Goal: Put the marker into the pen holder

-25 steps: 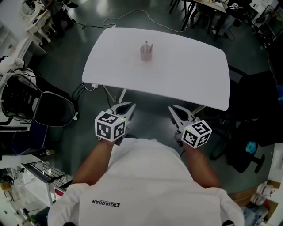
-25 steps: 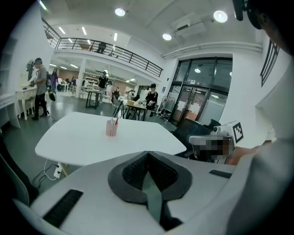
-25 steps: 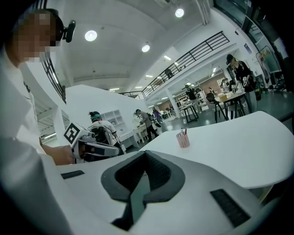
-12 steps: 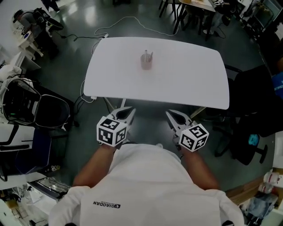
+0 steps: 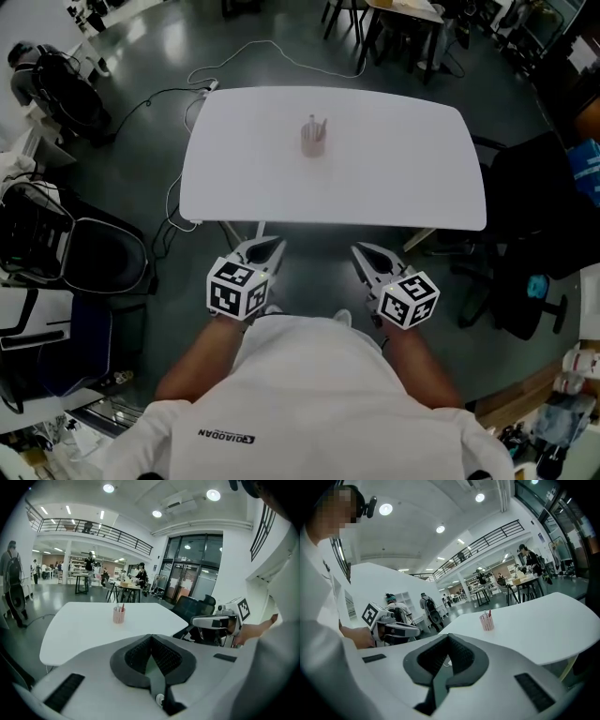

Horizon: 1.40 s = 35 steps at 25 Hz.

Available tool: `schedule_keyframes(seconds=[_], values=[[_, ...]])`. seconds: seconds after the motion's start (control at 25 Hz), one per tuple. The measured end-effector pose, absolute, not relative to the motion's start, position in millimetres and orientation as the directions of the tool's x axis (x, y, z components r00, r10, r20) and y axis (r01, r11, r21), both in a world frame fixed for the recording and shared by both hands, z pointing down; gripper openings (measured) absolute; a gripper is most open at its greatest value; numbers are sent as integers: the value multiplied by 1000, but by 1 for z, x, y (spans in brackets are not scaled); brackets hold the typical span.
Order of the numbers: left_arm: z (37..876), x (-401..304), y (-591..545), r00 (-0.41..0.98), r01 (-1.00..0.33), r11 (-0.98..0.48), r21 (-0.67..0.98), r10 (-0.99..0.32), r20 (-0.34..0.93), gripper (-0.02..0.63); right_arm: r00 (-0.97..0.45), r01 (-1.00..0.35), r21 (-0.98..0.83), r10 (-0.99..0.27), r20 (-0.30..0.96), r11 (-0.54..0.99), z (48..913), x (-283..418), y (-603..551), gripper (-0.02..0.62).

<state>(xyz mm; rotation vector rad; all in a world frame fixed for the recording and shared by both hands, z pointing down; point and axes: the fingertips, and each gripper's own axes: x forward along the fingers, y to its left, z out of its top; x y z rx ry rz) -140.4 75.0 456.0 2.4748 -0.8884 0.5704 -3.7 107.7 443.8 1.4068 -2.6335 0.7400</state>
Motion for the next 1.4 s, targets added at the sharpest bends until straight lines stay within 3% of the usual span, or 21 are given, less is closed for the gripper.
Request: schedule_keyframes(seconds=[0.72,1.4], values=[[466,-139,89,745,-615,-733,291,-420,518,28,-571,-806,-392,-757,318,443,460,-25,120,18],[463,-142,92,737,-629,-721,290,-436,516,28,-570,-811,-366,-758,317,456,458,-23,121,18]])
